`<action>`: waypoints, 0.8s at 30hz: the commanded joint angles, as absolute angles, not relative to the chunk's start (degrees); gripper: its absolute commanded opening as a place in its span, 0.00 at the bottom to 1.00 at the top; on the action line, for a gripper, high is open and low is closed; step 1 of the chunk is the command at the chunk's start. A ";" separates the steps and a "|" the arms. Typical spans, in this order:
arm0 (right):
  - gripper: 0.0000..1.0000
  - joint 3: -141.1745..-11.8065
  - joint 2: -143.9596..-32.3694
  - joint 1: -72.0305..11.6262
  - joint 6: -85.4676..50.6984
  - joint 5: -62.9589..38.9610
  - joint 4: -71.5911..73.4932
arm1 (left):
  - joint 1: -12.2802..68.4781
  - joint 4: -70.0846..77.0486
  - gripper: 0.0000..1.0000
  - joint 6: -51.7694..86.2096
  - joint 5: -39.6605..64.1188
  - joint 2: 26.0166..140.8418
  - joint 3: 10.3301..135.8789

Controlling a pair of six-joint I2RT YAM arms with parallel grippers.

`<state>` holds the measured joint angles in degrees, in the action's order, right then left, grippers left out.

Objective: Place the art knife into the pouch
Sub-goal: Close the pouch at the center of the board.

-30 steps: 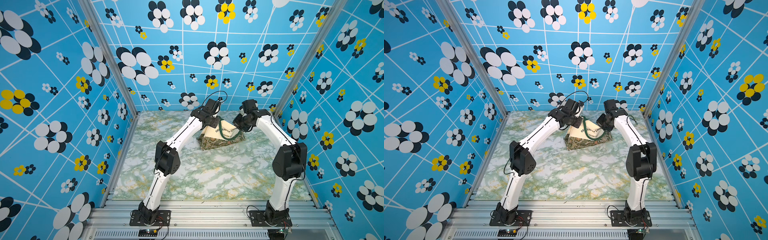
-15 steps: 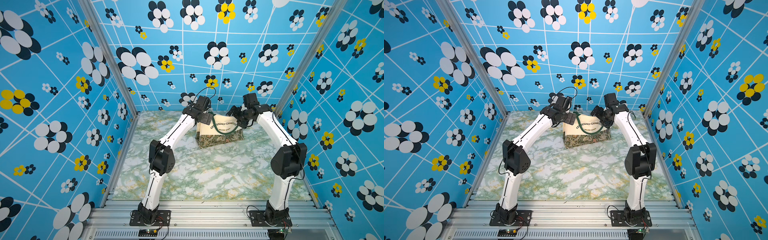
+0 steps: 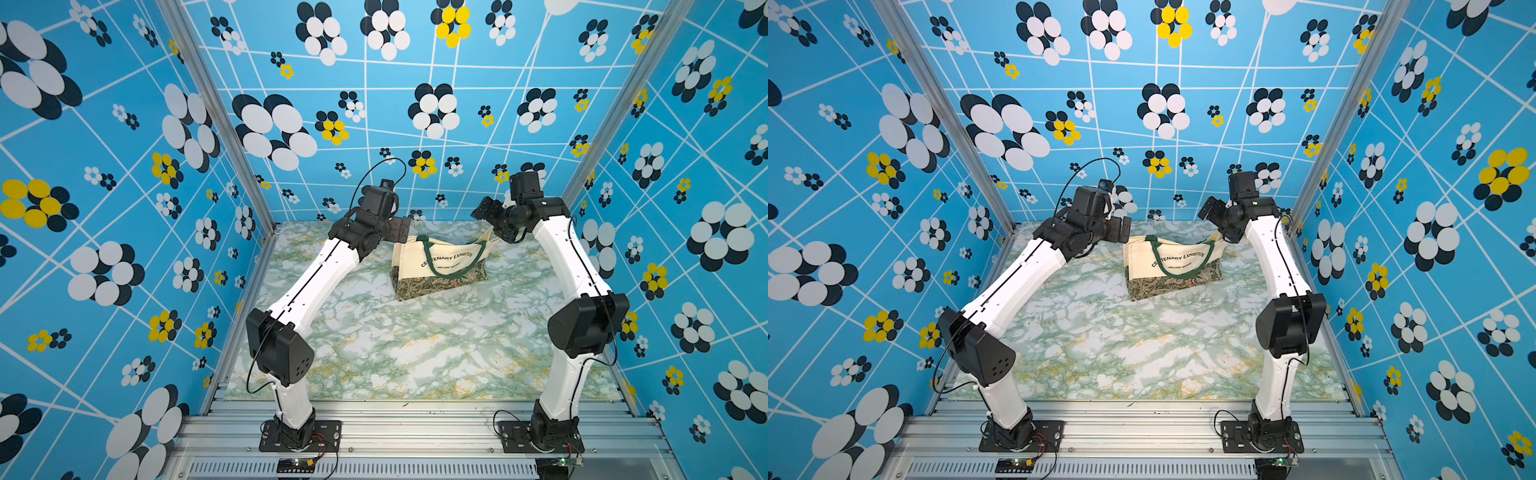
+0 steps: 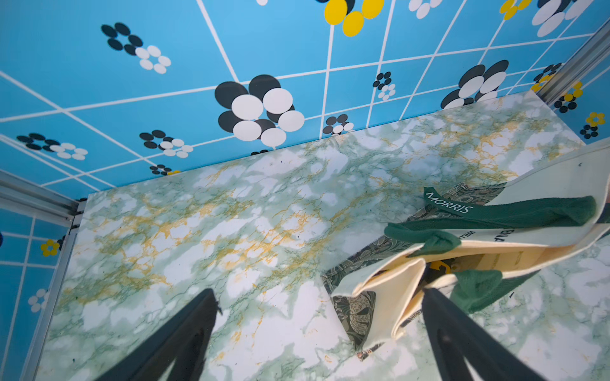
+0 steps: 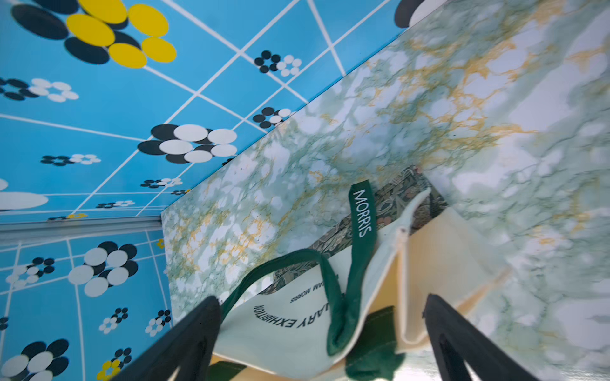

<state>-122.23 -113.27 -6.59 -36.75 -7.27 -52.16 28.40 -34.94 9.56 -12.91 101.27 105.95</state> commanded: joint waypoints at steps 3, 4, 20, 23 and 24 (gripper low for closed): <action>0.99 -115.58 -107.94 -4.88 -31.93 4.64 -53.73 | 23.05 -29.42 0.99 19.89 -7.86 94.09 90.77; 0.99 -112.99 -106.61 -4.70 -32.07 6.10 -52.56 | 21.27 -27.49 0.99 21.43 -6.24 92.59 87.40; 0.99 -73.70 -77.50 -2.20 -31.48 33.06 -33.76 | 7.76 19.73 0.99 4.84 -17.12 83.44 41.19; 0.99 -71.08 -74.26 -2.16 -30.87 34.95 -34.49 | 7.80 24.13 0.99 1.45 -21.98 84.01 40.08; 0.99 -70.49 -73.55 -2.20 -30.70 35.35 -34.82 | 7.50 23.70 0.99 0.37 -21.94 83.55 39.96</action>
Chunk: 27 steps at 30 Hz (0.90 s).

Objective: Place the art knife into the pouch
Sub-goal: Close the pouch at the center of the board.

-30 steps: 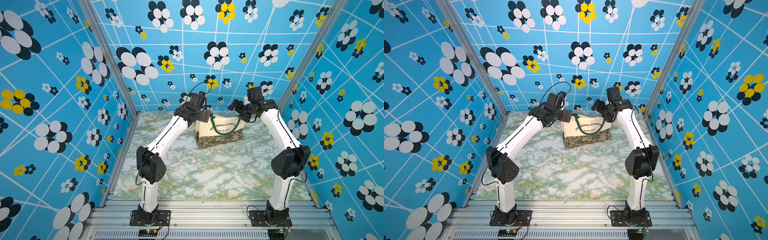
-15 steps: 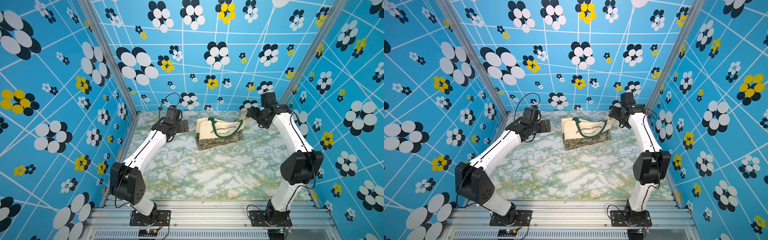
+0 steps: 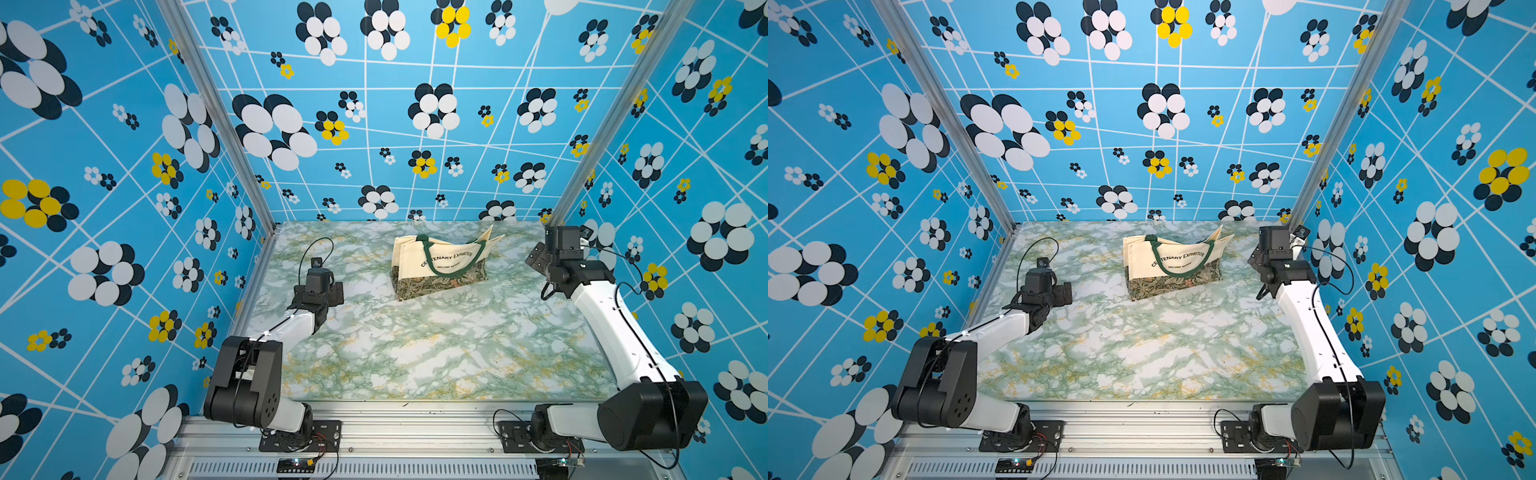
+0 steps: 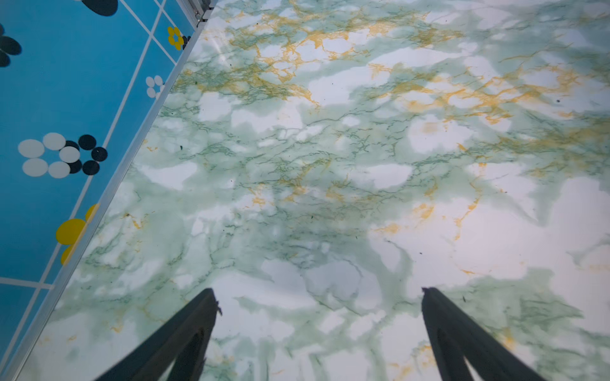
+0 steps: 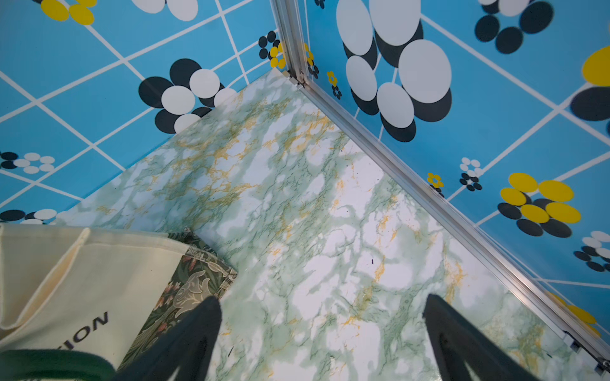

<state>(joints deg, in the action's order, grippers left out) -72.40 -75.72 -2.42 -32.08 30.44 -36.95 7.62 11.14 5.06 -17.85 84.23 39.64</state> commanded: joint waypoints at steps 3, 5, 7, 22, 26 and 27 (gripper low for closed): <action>0.99 -68.35 -70.73 -2.13 -31.00 37.49 -36.86 | 7.15 22.37 1.00 -1.06 -20.00 81.06 37.64; 0.99 -66.58 -69.13 -2.11 -31.30 37.73 -37.07 | 6.84 23.08 0.99 0.18 -18.84 79.74 34.88; 0.99 -65.28 -67.61 -2.11 -31.83 37.77 -37.14 | 6.78 26.25 0.99 1.32 -20.10 79.86 31.82; 0.99 -62.94 -62.57 -2.10 -28.06 40.86 -37.09 | 5.85 44.71 1.00 -0.08 -18.12 86.88 26.18; 0.99 -59.28 -58.74 -2.11 -27.38 40.78 -35.92 | 4.91 43.71 1.00 0.41 -15.57 86.71 26.35; 0.99 -58.45 -57.89 -2.11 -27.32 40.79 -35.57 | 4.79 45.24 1.00 0.03 -14.33 86.61 25.48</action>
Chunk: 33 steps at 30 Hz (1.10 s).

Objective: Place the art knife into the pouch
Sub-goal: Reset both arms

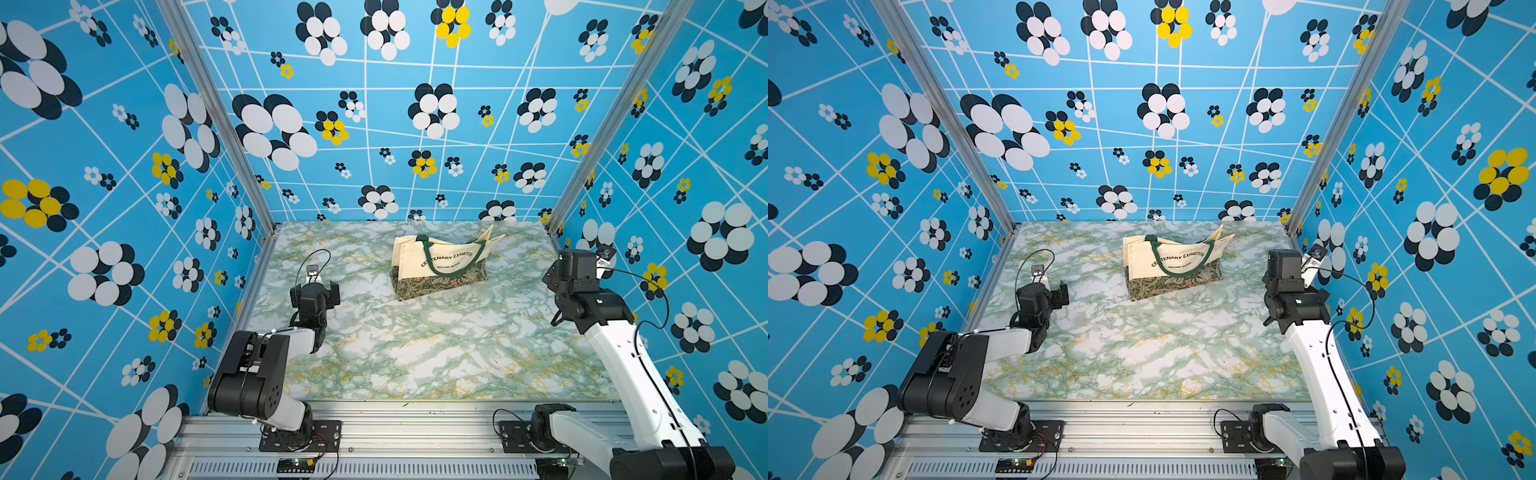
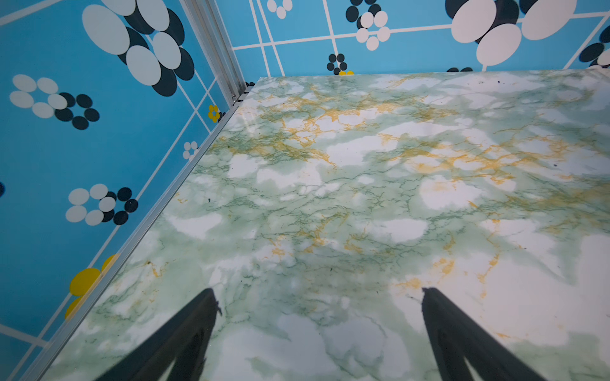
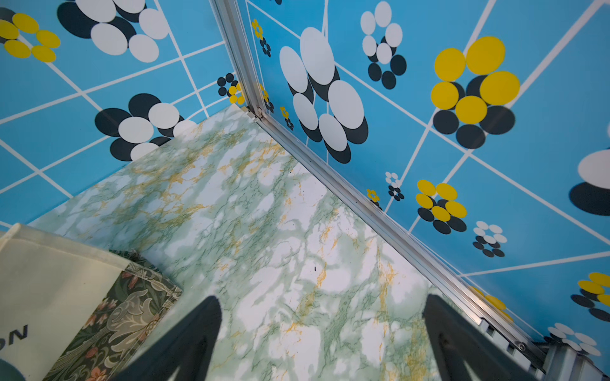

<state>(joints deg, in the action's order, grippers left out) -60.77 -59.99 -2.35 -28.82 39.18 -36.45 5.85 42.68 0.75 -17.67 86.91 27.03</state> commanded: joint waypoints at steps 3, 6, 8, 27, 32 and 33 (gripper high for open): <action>0.99 -56.08 -55.00 -2.11 -27.79 40.46 -35.11 | 4.33 61.50 1.00 -2.24 -7.05 88.93 17.49; 0.99 -54.05 -52.11 -2.12 -29.07 40.14 -35.78 | 5.21 58.90 0.99 -1.61 -11.89 89.49 19.31; 0.99 -51.98 -50.14 -2.11 -28.36 39.79 -34.55 | 2.21 55.05 0.99 2.57 -10.87 88.57 20.53; 0.99 -24.14 -61.60 -2.11 -14.48 31.52 10.98 | 2.65 56.10 0.99 1.41 -10.37 88.88 20.46; 0.99 -24.42 -71.37 -2.11 -10.61 30.38 21.22 | 2.62 56.13 1.00 1.41 -10.37 88.90 20.47; 0.99 -26.10 -73.09 -2.11 -9.82 29.84 21.10 | 2.66 56.10 0.99 1.41 -10.33 88.87 20.41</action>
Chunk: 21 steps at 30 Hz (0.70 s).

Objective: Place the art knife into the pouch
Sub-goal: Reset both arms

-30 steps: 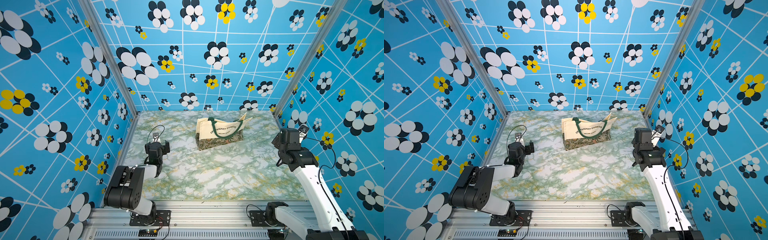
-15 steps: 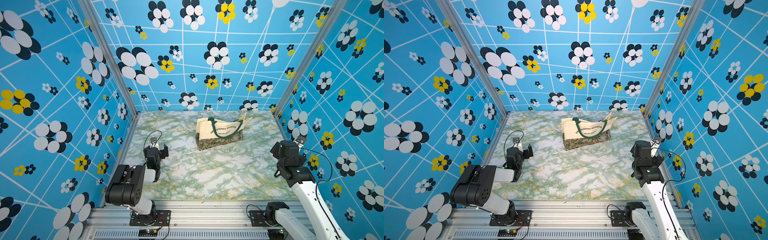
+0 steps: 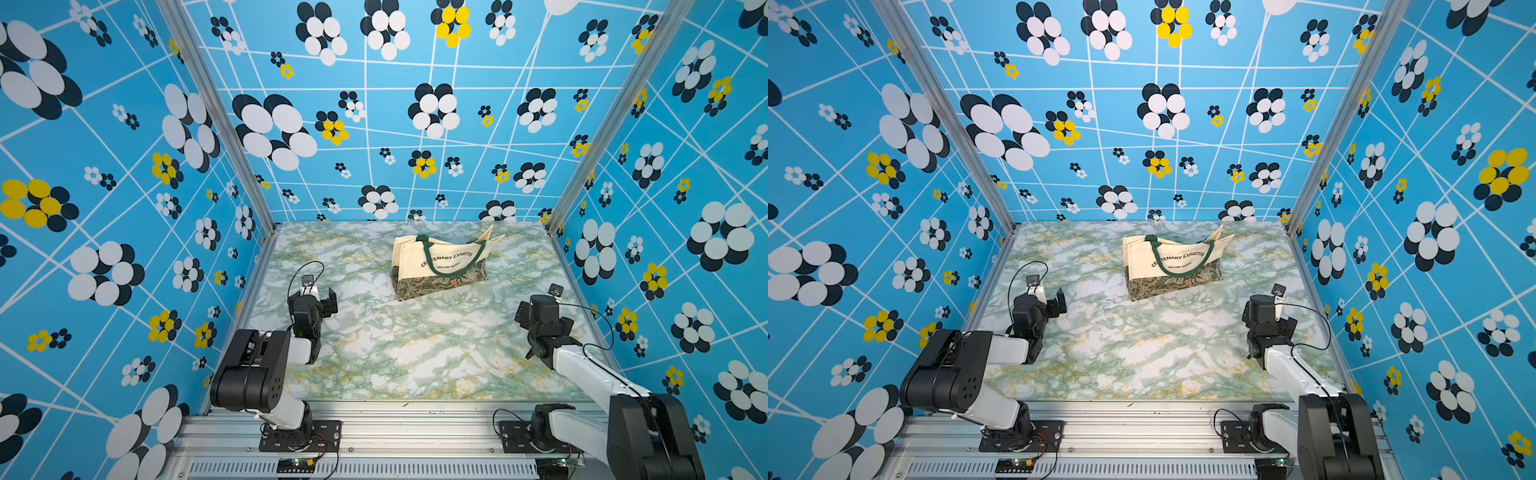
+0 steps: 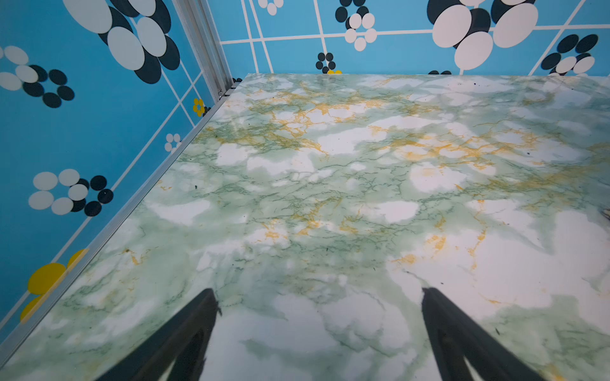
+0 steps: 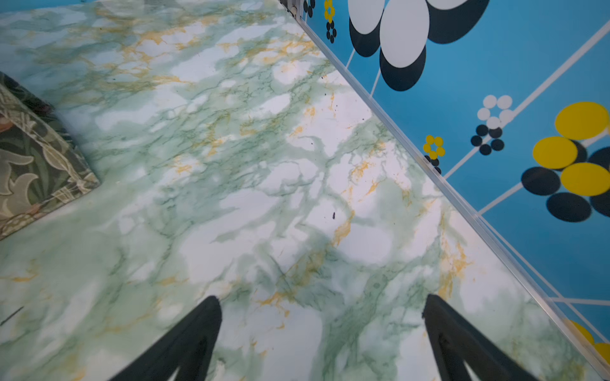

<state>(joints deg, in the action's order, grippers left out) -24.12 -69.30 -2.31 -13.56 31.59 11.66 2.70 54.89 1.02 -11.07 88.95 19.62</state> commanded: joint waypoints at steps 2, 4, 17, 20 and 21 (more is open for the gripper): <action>0.99 -26.47 -76.73 -2.10 -8.22 28.28 27.79 | 2.57 56.09 1.00 1.41 -10.35 88.90 20.41; 0.99 -27.86 -80.72 -2.07 -7.75 26.18 31.88 | 2.65 56.08 0.99 1.36 -10.28 88.87 20.41; 0.99 -24.11 -86.64 -0.44 -2.13 7.84 44.59 | 2.66 55.99 1.00 1.32 -10.20 88.91 20.41; 0.99 -24.09 -86.66 -0.43 -2.00 7.75 44.48 | 2.68 56.04 0.99 1.32 -10.20 88.86 20.43; 0.99 -24.25 -86.49 -0.36 -1.97 7.82 43.90 | 2.64 56.01 0.99 1.32 -10.20 88.87 20.39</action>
<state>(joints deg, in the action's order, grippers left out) -23.99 -86.59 -0.69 -2.92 9.93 42.68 2.70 54.87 0.99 -10.87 88.95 19.62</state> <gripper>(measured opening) 0.991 0.995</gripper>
